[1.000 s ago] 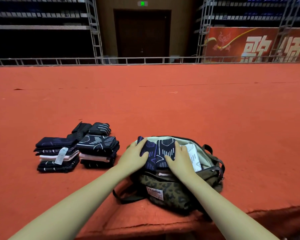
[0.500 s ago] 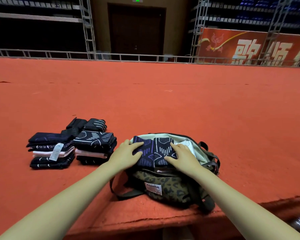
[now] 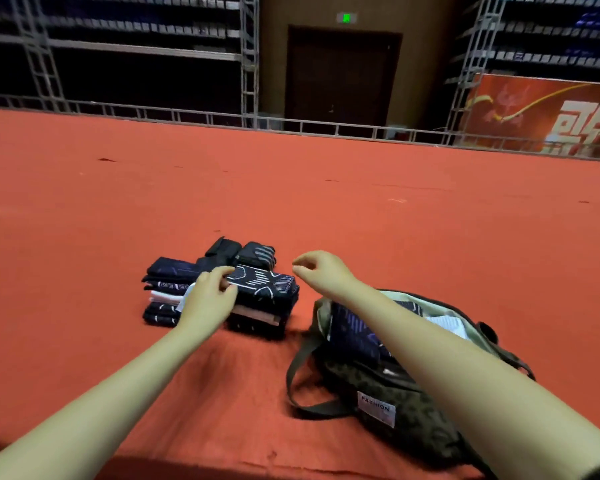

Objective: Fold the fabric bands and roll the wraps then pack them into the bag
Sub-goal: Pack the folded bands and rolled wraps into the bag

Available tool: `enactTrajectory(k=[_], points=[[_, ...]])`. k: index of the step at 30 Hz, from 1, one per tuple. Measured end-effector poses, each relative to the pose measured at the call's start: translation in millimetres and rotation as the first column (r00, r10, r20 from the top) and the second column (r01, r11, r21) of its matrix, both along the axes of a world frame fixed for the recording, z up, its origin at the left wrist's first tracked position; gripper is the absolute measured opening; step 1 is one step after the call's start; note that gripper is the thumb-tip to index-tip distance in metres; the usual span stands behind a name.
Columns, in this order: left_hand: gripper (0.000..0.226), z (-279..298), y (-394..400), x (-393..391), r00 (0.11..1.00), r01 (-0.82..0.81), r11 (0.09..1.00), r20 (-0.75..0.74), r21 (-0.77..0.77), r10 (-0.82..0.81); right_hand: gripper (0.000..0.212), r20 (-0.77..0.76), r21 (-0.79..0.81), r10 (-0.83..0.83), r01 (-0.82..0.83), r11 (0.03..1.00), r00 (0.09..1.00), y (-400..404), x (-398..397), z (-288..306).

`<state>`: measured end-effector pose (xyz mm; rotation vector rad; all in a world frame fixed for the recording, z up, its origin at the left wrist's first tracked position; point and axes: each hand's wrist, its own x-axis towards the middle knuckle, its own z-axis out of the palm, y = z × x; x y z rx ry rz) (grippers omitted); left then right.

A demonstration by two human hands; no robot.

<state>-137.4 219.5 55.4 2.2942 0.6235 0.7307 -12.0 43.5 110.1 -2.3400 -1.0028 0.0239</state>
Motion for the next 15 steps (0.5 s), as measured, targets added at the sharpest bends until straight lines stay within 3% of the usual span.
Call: enactTrajectory(k=[2,6,9,12,15], points=[[0.039,-13,12,-5,0.997,-0.009,0.999,-0.078,-0.054,0.005,0.035,0.001,-0.082,0.008,-0.008,0.997,1.0,27,4,-10],[0.039,-25,22,-4,0.994,0.028,0.992,-0.098,-0.123,-0.04,0.048,0.031,-0.272,0.054,-0.044,0.961,0.998,65,15,-34],[0.038,-29,28,1,0.992,0.037,0.995,-0.118,-0.094,-0.048,0.052,-0.006,-0.368,0.042,-0.041,0.929,0.999,78,20,-44],[0.035,-25,33,8,0.998,-0.02,0.998,-0.066,0.055,0.023,0.03,-0.175,-0.124,0.084,-0.106,0.987,0.981,72,22,-43],[0.033,-13,34,22,1.0,0.007,0.99,0.007,0.139,-0.008,0.005,-0.399,0.312,0.059,0.075,0.947,0.915,43,19,-32]])
